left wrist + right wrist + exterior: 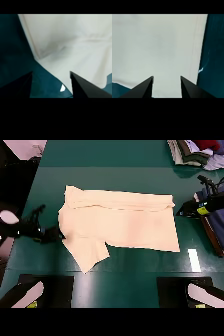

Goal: Fold the shirts.

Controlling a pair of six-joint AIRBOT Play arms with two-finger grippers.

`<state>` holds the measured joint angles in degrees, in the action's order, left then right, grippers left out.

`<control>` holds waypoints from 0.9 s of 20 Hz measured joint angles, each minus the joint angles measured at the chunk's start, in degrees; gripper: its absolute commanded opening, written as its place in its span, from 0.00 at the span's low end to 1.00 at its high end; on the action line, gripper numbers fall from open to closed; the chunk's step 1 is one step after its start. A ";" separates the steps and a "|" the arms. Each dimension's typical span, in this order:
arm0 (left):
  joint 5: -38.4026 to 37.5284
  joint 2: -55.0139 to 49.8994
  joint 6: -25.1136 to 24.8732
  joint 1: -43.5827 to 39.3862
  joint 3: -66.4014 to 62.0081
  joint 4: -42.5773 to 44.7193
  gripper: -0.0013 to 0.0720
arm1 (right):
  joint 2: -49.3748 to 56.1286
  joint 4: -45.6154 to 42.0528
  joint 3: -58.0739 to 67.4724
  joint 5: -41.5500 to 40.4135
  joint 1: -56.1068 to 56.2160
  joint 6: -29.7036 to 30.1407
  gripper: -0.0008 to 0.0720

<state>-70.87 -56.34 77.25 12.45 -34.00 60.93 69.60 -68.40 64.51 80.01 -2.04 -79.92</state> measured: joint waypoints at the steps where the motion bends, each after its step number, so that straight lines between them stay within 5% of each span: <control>1: -0.33 1.44 0.09 0.00 2.60 -0.85 0.75 | -0.66 0.02 -0.66 -0.31 -0.04 0.13 0.56; 11: 6.80 5.14 -1.53 0.04 13.14 -10.82 0.73 | -2.34 5.88 -2.38 -1.42 -0.04 1.25 0.56; 14: 10.47 4.98 -2.29 0.04 14.14 -11.28 0.10 | -2.40 6.75 -2.40 -1.55 -0.02 1.42 0.56; 18: 11.30 5.11 -2.58 0.02 14.08 -12.52 0.05 | -2.40 7.04 -2.51 -0.26 -0.48 1.77 0.56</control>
<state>-59.57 -51.22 74.67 12.47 -19.92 48.40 67.20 -61.36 62.00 79.75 -2.52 -78.15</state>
